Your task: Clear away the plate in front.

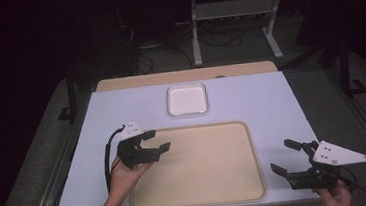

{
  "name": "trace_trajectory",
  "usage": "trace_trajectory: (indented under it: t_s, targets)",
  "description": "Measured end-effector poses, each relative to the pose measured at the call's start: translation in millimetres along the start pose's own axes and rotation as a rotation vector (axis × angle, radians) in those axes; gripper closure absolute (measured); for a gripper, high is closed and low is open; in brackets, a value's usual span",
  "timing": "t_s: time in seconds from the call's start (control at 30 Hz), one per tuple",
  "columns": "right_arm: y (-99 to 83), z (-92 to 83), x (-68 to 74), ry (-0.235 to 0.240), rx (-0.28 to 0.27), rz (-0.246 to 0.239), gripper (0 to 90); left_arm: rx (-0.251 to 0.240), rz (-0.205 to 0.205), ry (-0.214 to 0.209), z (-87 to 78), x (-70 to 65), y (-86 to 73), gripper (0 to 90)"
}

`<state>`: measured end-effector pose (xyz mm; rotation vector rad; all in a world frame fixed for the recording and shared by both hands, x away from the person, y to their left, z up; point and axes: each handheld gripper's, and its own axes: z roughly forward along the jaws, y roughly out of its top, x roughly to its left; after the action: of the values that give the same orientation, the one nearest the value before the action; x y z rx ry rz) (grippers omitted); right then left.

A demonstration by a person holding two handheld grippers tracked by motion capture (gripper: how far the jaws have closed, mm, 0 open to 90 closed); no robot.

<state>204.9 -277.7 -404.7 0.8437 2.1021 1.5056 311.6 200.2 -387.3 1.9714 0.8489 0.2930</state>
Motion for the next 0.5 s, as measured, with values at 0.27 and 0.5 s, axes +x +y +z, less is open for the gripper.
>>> trace_trajectory:
  t_s: [0.27, 0.5]
  targets:
    - [0.1, 1.6, 0.6, 0.005, 0.011, -0.009, 12.9, 0.052, -0.015, 0.053, 18.0, 14.8, 18.4, 30.4]
    - [-0.4, 2.1, 0.1, 0.001, 0.013, -0.003, 12.9, 0.084, -0.013, 0.086, 29.8, 26.5, 30.9, 32.7]
